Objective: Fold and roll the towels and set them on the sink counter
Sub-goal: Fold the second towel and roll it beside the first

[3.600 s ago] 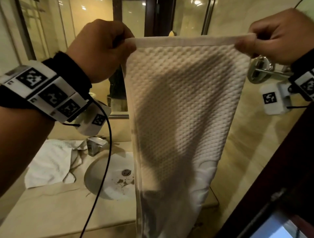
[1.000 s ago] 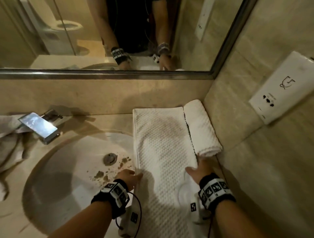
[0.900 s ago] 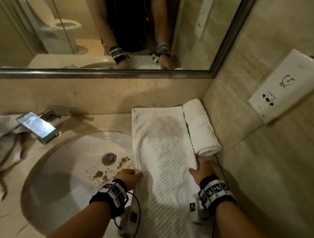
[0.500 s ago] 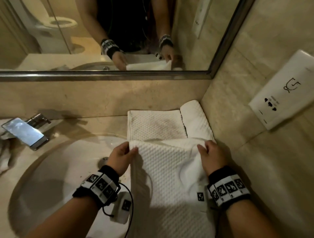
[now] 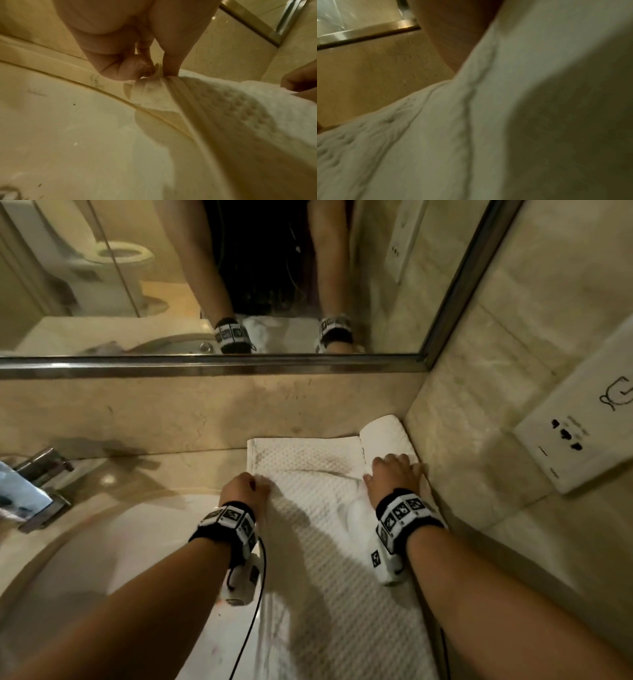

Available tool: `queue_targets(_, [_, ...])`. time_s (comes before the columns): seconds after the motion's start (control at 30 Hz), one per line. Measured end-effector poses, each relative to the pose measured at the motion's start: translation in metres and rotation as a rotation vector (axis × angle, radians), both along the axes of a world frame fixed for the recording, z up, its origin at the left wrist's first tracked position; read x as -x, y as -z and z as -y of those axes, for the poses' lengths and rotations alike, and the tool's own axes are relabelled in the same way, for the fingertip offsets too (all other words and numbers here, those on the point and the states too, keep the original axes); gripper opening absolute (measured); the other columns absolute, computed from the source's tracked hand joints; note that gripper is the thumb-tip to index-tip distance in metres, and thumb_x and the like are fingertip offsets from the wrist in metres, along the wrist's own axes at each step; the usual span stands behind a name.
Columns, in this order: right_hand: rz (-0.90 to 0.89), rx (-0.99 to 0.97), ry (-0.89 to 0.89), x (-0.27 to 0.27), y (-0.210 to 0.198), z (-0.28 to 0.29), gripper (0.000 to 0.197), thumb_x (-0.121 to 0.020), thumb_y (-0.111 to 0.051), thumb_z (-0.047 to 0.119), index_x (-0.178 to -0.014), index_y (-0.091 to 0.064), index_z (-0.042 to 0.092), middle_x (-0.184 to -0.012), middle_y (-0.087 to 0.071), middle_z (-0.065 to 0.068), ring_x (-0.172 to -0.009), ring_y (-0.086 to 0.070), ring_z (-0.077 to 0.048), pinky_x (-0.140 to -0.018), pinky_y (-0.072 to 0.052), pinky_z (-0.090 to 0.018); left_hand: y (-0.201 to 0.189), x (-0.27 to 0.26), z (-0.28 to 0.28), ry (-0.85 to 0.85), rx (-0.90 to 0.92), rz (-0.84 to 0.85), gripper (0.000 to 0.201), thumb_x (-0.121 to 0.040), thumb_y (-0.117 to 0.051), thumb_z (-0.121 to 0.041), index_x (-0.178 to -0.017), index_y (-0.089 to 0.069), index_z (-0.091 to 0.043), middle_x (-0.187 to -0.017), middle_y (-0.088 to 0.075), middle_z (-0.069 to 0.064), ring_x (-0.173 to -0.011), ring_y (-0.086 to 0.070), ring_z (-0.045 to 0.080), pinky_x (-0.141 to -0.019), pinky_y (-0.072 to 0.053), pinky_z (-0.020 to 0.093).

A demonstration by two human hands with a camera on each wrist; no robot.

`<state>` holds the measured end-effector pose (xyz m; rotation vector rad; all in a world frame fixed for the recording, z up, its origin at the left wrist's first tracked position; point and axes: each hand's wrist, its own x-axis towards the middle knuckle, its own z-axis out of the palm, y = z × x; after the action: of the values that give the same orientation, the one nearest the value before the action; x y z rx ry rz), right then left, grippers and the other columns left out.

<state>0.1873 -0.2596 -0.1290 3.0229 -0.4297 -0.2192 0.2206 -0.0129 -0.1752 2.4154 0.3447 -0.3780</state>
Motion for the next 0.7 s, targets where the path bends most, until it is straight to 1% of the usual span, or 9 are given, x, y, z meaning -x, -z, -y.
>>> queue_targets(0.1, [0.035,0.003,-0.004,-0.001,0.001,-0.002,0.034,-0.094,-0.048,0.042,-0.118,-0.056,0.019,-0.128,-0.054,-0.006,-0.124,-0.039,-0.028,-0.102,-0.029,-0.048,-0.005,0.004,-0.003,-0.106,0.06,-0.002,0.039,-0.085,-0.06,-0.041,-0.103,-0.05,-0.008,-0.101,-0.059,0.016,-0.089,-0.057,0.035,-0.072,-0.047,0.036])
queue_targets(0.2, [0.148,-0.147,0.073,0.017,-0.015,0.004,0.04,-0.091,-0.051,0.048,-0.117,-0.053,0.019,-0.125,-0.054,-0.008,-0.121,-0.043,-0.03,-0.101,-0.033,-0.046,-0.014,0.035,-0.014,-0.192,0.137,0.069,0.054,-0.084,-0.065,-0.044,-0.118,-0.046,-0.006,-0.107,-0.062,0.016,-0.098,-0.059,0.035,-0.078,-0.046,0.036])
queue_targets(0.3, [0.254,-0.287,0.158,0.055,-0.029,0.015,0.041,-0.087,-0.053,0.052,-0.112,-0.054,0.019,-0.117,-0.057,-0.01,-0.114,-0.048,-0.032,-0.098,-0.04,-0.045,-0.018,0.088,-0.025,-0.209,0.206,0.038,0.054,-0.082,-0.066,-0.047,-0.116,-0.047,-0.01,-0.089,-0.062,0.008,-0.085,-0.062,0.031,-0.077,-0.05,0.037])
queue_targets(0.37, [0.273,-0.369,0.202,0.089,-0.031,0.018,0.038,-0.084,-0.059,0.049,-0.107,-0.056,0.018,-0.109,-0.06,-0.01,-0.106,-0.053,-0.031,-0.093,-0.044,-0.042,-0.017,0.132,-0.032,-0.16,0.235,-0.04,0.049,-0.082,-0.068,-0.044,-0.112,-0.048,-0.011,-0.089,-0.063,0.008,-0.078,-0.059,0.028,-0.071,-0.049,0.035])
queue_targets(0.43, [0.268,-0.45,0.255,0.124,-0.032,0.018,0.035,-0.082,-0.063,0.043,-0.102,-0.058,0.015,-0.104,-0.06,-0.008,-0.1,-0.057,-0.03,-0.089,-0.046,-0.038,-0.017,0.175,-0.035,-0.067,0.202,-0.125,0.044,-0.084,-0.065,-0.044,-0.11,-0.047,-0.014,-0.094,-0.061,0.005,-0.081,-0.056,0.022,-0.069,-0.042,0.03])
queue_targets(0.47, [0.272,-0.491,0.279,0.145,-0.035,0.016,0.032,-0.082,-0.064,0.04,-0.099,-0.058,0.014,-0.101,-0.059,-0.007,-0.097,-0.058,-0.028,-0.085,-0.046,-0.033,-0.02,0.198,-0.037,-0.038,0.192,-0.146,0.043,-0.084,-0.065,-0.045,-0.11,-0.046,-0.016,-0.096,-0.059,0.003,-0.082,-0.055,0.02,-0.069,-0.04,0.029])
queue_targets(0.53, [0.237,-0.583,0.339,0.188,-0.036,0.009,0.031,-0.085,-0.063,0.038,-0.1,-0.058,0.011,-0.098,-0.057,-0.005,-0.092,-0.059,-0.024,-0.077,-0.042,-0.027,-0.023,0.24,-0.042,0.004,0.192,-0.168,0.04,-0.083,-0.066,-0.046,-0.106,-0.047,-0.019,-0.095,-0.059,0.001,-0.083,-0.057,0.019,-0.069,-0.044,0.03])
queue_targets(0.6, [0.159,-0.661,0.399,0.226,-0.022,0.004,0.037,-0.086,-0.065,0.034,-0.112,-0.056,0.009,-0.11,-0.06,-0.009,-0.098,-0.059,-0.026,-0.082,-0.045,-0.029,-0.021,0.271,-0.046,0.067,0.143,-0.156,0.039,-0.082,-0.066,-0.046,-0.105,-0.049,-0.019,-0.096,-0.06,0.001,-0.084,-0.058,0.019,-0.073,-0.048,0.03])
queue_targets(0.7, [0.028,-0.687,0.471,0.287,-0.007,-0.01,0.044,-0.085,-0.067,0.03,-0.118,-0.051,0.006,-0.121,-0.058,-0.014,-0.104,-0.058,-0.028,-0.088,-0.047,-0.032,-0.019,0.32,-0.054,0.173,0.103,-0.135,0.039,-0.083,-0.066,-0.045,-0.107,-0.052,-0.018,-0.102,-0.063,0.004,-0.09,-0.06,0.02,-0.078,-0.05,0.031])
